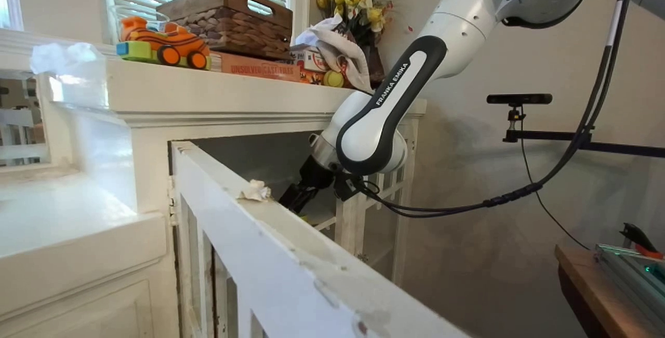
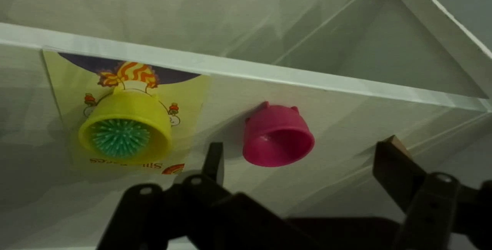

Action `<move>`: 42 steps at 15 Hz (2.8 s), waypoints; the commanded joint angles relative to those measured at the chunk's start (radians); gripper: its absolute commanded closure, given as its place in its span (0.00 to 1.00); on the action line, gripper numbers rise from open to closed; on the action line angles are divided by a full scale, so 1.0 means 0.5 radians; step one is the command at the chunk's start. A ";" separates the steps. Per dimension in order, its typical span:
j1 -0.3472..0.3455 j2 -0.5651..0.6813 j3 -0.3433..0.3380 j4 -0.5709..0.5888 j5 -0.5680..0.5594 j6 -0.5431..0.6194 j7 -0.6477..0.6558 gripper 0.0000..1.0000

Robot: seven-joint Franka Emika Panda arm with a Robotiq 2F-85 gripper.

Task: Remove the pink bowl from the cabinet

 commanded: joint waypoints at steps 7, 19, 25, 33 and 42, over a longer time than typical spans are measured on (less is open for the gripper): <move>0.191 0.212 -0.147 0.255 -0.026 0.004 0.005 0.00; 0.293 0.382 -0.243 0.533 -0.008 -0.019 0.028 0.10; 0.292 0.436 -0.222 0.610 -0.010 -0.034 0.026 0.62; 0.309 0.226 -0.248 0.351 -0.015 -0.050 0.030 0.66; 0.212 -0.362 -0.146 -0.482 -0.046 -0.080 -0.004 0.66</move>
